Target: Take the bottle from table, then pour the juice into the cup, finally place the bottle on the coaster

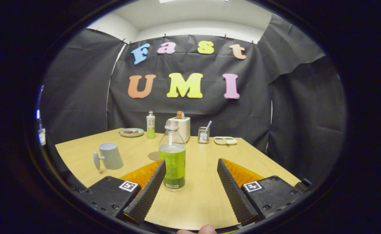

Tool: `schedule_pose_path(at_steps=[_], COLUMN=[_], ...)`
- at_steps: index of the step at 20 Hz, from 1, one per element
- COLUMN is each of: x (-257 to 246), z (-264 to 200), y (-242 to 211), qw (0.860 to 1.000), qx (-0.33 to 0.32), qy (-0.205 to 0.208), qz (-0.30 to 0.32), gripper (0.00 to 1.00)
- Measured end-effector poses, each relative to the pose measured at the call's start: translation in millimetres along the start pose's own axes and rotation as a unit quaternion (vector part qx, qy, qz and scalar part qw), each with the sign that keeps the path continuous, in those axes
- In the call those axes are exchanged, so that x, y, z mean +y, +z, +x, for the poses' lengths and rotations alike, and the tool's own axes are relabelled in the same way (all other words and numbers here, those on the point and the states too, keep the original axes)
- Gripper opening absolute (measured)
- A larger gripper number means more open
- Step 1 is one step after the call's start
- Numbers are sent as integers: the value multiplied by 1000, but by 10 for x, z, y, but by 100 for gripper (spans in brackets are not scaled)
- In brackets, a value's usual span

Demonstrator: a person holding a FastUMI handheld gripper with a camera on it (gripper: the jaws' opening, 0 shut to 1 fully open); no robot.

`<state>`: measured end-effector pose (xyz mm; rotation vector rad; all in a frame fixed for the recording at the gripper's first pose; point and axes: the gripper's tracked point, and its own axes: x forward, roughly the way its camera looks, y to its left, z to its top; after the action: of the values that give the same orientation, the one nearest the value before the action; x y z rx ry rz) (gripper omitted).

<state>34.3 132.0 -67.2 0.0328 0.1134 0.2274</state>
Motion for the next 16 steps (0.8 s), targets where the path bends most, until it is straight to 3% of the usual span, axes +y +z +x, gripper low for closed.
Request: schedule_pose_path(at_steps=[8,16], x=[271,328], z=[469,890], y=[-265,-328], qw=[997,997], qx=[35,64], qy=[11,-5], qz=[61,47], gripper=[100,100])
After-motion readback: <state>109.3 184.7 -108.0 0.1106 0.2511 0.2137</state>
